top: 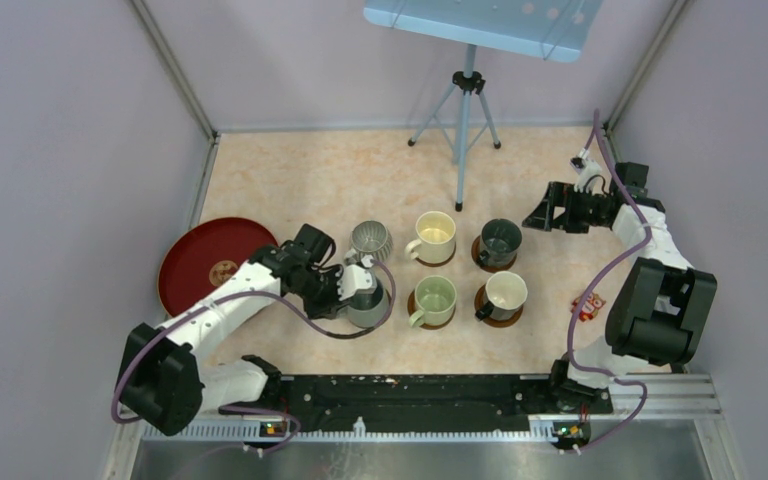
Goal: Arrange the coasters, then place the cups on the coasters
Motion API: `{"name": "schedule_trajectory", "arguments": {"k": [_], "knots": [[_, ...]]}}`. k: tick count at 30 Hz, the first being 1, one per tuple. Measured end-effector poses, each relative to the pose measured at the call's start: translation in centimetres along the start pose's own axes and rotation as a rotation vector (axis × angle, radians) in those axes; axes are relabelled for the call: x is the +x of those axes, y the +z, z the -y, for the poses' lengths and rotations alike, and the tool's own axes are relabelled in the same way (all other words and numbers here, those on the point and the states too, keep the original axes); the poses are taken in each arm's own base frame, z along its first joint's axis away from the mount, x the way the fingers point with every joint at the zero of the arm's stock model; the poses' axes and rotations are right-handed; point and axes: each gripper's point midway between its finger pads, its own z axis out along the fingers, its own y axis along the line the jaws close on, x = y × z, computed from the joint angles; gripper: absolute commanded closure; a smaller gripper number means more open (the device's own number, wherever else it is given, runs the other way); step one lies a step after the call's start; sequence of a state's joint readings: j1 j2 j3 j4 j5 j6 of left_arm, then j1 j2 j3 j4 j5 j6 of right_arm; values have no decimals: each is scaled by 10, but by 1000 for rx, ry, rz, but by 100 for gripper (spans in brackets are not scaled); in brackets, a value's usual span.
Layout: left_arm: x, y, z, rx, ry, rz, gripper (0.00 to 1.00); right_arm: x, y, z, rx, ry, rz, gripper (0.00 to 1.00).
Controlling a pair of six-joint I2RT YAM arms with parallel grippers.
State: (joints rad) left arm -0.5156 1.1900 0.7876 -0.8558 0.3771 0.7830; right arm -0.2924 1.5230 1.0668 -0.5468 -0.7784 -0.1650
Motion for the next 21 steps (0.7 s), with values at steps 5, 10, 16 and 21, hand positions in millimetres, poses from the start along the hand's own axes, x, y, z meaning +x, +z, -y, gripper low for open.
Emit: {"name": "schedule_trajectory", "arguments": {"k": [5, 10, 16, 21], "knots": [[0, 1, 2, 14, -2, 2, 72, 0, 0, 0, 0, 0, 0, 1], [-1, 3, 4, 26, -15, 8, 76, 0, 0, 0, 0, 0, 0, 1], [-3, 4, 4, 23, -66, 11, 100, 0, 0, 0, 0, 0, 0, 1], [-4, 6, 2, 1, -127, 19, 100, 0, 0, 0, 0, 0, 0, 1]]}}
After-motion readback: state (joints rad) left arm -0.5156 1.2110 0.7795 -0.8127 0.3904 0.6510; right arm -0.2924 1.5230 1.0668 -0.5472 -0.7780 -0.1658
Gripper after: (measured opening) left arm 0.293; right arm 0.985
